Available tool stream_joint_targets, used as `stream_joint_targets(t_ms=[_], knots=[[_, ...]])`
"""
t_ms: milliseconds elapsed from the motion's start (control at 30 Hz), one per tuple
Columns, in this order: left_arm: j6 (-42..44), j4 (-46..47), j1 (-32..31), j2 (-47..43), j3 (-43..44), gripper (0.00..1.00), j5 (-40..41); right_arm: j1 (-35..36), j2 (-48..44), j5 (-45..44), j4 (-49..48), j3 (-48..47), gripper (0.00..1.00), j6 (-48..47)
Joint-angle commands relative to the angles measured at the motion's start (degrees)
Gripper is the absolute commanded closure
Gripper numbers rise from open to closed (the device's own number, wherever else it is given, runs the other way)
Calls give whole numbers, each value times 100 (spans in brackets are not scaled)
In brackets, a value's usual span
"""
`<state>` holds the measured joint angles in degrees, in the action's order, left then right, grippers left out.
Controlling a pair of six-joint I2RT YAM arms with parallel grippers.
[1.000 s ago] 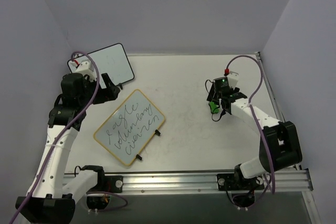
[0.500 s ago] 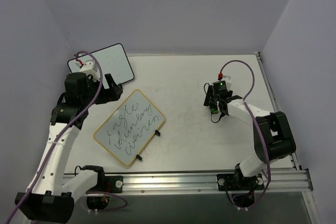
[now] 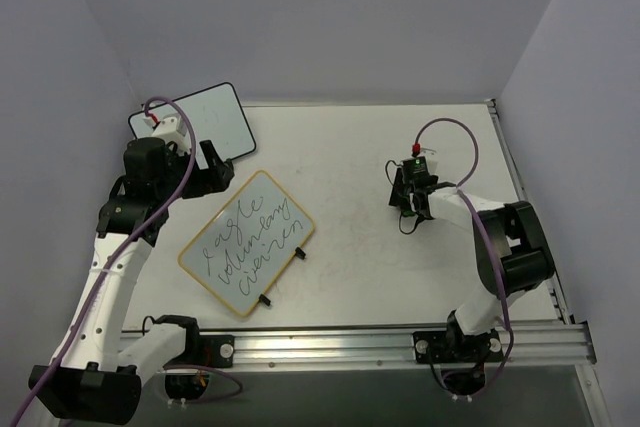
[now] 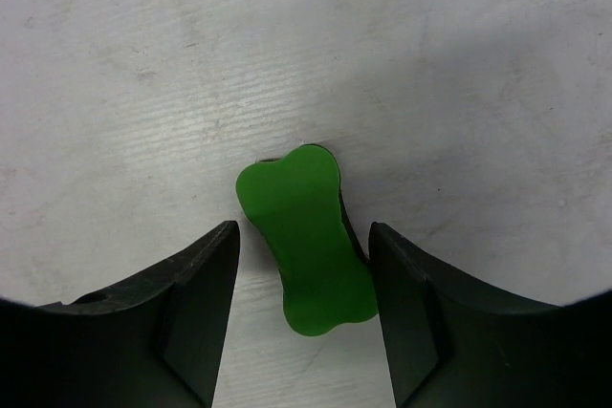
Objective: Erase the whiteboard
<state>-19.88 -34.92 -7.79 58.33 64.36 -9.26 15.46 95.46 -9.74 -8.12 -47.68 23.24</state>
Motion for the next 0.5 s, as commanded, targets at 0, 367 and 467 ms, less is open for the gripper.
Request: stream_joint_targets(t_ms=[0, 367, 467], knots=[[19, 125, -3, 30, 86, 6, -32, 36, -1, -116, -67, -92, 48, -13], [28, 108, 6, 12, 77, 6, 29, 202, 95, -151, -94, -127, 66, -13], [37, 117, 6, 21, 68, 6, 29, 229, 78, -195, -67, -136, 69, 13]])
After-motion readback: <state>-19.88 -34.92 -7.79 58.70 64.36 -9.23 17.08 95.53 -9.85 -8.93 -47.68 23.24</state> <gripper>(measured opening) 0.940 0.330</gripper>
